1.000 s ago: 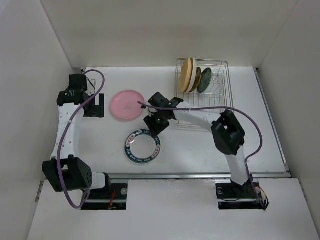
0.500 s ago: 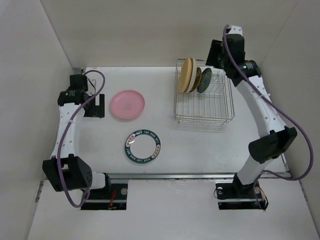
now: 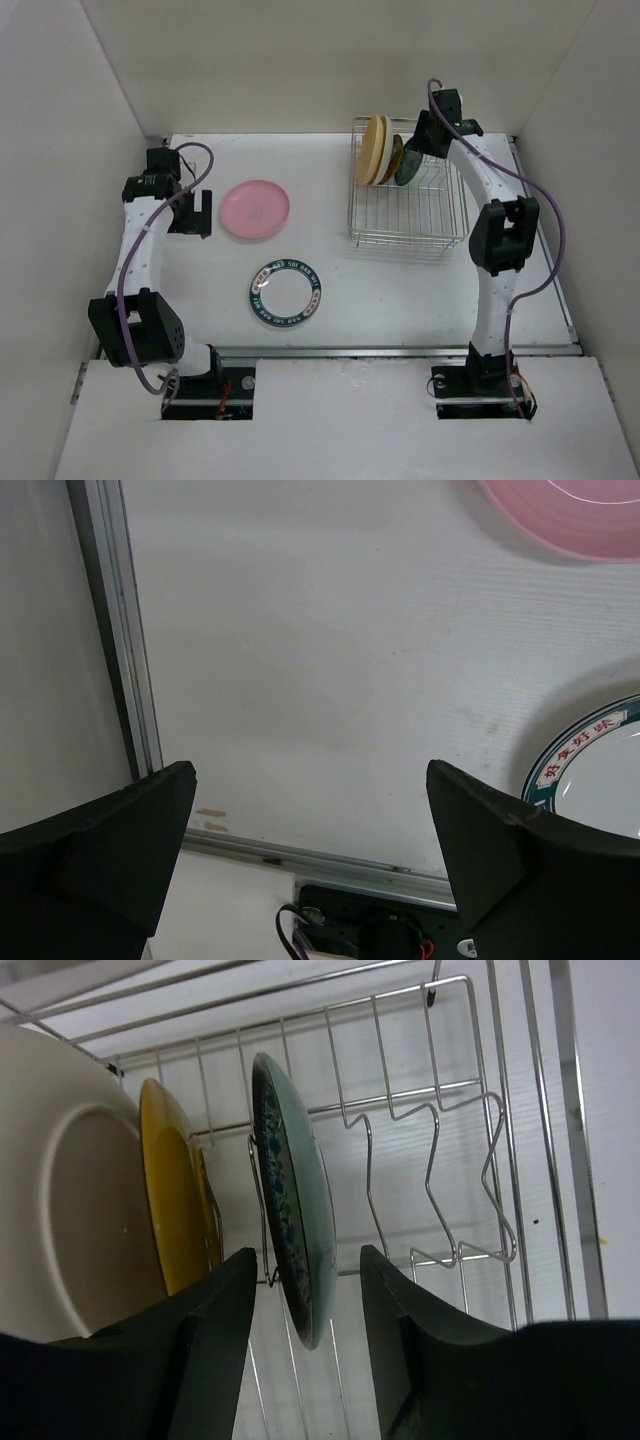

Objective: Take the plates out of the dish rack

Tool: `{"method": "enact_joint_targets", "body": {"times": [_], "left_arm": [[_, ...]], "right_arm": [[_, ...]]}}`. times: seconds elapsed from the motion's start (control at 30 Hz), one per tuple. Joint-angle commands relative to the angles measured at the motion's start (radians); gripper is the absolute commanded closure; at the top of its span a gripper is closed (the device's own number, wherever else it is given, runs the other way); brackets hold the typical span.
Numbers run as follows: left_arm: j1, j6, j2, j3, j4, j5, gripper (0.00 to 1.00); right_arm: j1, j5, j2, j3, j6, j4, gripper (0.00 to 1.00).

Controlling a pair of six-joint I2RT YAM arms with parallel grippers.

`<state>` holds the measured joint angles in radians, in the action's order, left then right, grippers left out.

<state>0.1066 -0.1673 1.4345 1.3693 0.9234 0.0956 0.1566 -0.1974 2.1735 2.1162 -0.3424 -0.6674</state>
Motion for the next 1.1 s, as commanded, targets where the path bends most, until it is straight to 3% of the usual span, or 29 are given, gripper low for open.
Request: {"method": "enact_joint_targets", "body": {"times": [0.0, 0.27, 0.6, 0.77, 1.07], "left_arm": [[0.002, 0.002, 0.004, 0.042, 0.005, 0.018, 0.0], [0.002, 0.002, 0.004, 0.042, 0.005, 0.018, 0.0], [0.002, 0.002, -0.034, 0.042, 0.023, -0.013, 0.0], [0.002, 0.002, -0.057, 0.051, 0.045, -0.022, 0.0], [0.002, -0.008, -0.077, 0.103, 0.074, -0.122, 0.0]], "right_arm": [[0.001, -0.019, -0.007, 0.057, -0.052, 0.025, 0.49], [0.001, -0.04, 0.003, -0.024, -0.072, 0.101, 0.82], [0.001, -0.04, 0.012, -0.015, -0.052, 0.081, 0.76], [0.001, -0.046, 0.025, 0.004, -0.043, 0.034, 1.0], [0.012, -0.261, -0.188, 0.044, 0.065, 0.034, 1.0]]}}
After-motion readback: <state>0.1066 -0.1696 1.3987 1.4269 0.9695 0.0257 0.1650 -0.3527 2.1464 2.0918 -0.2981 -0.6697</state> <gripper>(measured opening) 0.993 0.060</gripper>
